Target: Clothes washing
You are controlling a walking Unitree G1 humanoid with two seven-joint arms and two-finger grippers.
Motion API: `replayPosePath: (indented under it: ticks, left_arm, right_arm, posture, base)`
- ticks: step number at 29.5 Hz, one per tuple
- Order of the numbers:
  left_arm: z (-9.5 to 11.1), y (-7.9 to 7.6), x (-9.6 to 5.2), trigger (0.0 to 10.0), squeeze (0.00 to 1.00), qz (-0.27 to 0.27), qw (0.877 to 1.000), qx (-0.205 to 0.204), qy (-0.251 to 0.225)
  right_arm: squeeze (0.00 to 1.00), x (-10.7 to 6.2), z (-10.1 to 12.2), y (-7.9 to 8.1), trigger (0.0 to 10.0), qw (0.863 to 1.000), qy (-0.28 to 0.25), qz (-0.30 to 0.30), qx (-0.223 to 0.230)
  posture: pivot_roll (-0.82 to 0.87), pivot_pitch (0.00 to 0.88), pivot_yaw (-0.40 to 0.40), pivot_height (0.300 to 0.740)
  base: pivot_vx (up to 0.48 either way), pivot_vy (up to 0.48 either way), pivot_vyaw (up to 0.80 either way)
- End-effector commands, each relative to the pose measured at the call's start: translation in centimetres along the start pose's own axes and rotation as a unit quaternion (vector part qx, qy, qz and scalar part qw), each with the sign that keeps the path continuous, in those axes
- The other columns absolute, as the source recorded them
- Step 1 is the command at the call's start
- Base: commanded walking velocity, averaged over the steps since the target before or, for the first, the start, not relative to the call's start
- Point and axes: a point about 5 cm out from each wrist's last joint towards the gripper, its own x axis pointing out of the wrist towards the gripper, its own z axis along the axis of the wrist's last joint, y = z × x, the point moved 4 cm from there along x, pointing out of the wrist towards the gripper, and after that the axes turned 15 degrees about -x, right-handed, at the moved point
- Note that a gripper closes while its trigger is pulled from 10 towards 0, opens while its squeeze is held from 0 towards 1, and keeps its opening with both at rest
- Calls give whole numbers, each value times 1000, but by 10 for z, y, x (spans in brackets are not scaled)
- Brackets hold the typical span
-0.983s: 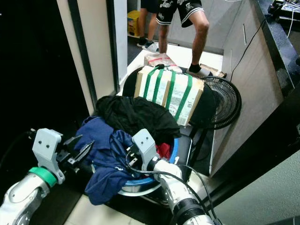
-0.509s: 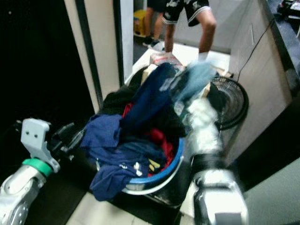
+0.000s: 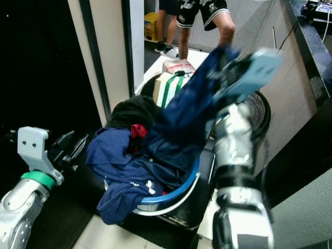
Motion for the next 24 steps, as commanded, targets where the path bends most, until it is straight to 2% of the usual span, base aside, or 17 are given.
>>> replayPosePath:
  ticks: [1, 2, 3, 4, 5, 9, 12, 19, 24]
  left_arm:
    - [0, 8, 0, 10000, 0, 29, 999, -13, 1]
    - [0, 8, 0, 10000, 0, 29, 999, -13, 1]
    - [0, 11, 1, 10000, 0, 39, 999, -8, 1]
    - [0, 13, 3, 10000, 0, 46, 999, 4, 3]
    - [-1, 15, 4, 10000, 0, 52, 999, 8, 5]
    - [0, 17, 5, 10000, 0, 63, 998, 11, 5]
    - [2, 15, 6, 10000, 0, 57, 998, 12, 3]
    - [5, 12, 7, 10000, 0, 54, 999, 4, -5]
    - [3, 10, 9, 10000, 0, 52, 999, 5, 0]
  right_arm:
    - [0, -2, 2, 18, 745, 1000, 0, 28, 5]
    - [0, -2, 2, 18, 745, 1000, 0, 28, 5]
    - [0, -8, -11, 32, 2980, 998, 28, 51, 11]
    - [0, -13, -25, 42, 10000, 996, 59, 65, 10]
    - [0, -18, -33, 47, 10000, 995, 72, 73, 7]
    - [0, -24, -40, 51, 10000, 993, 80, 86, 3]
    - [0, -28, -43, 51, 10000, 993, 86, 81, 21]
    - [0, -31, -42, 45, 10000, 994, 90, 59, 26]
    - [0, -38, -47, 46, 10000, 993, 100, 66, 11]
  posture:
    - [136, 4, 52, 740]
    - [136, 4, 52, 740]
    - [135, 4, 53, 740]
    - [135, 4, 53, 740]
    - [135, 4, 53, 740]
    - [134, 4, 54, 740]
    - [134, 7, 56, 740]
    - [130, 7, 66, 740]
    - [127, 9, 65, 740]
  base:
    - [0, 0, 0]
    - [0, 0, 0]
    - [0, 0, 0]
    - [0, 0, 0]
    - [0, 0, 0]
    - [0, 0, 0]
    - [0, 0, 0]
    - [0, 0, -800]
    - [0, 0, -800]
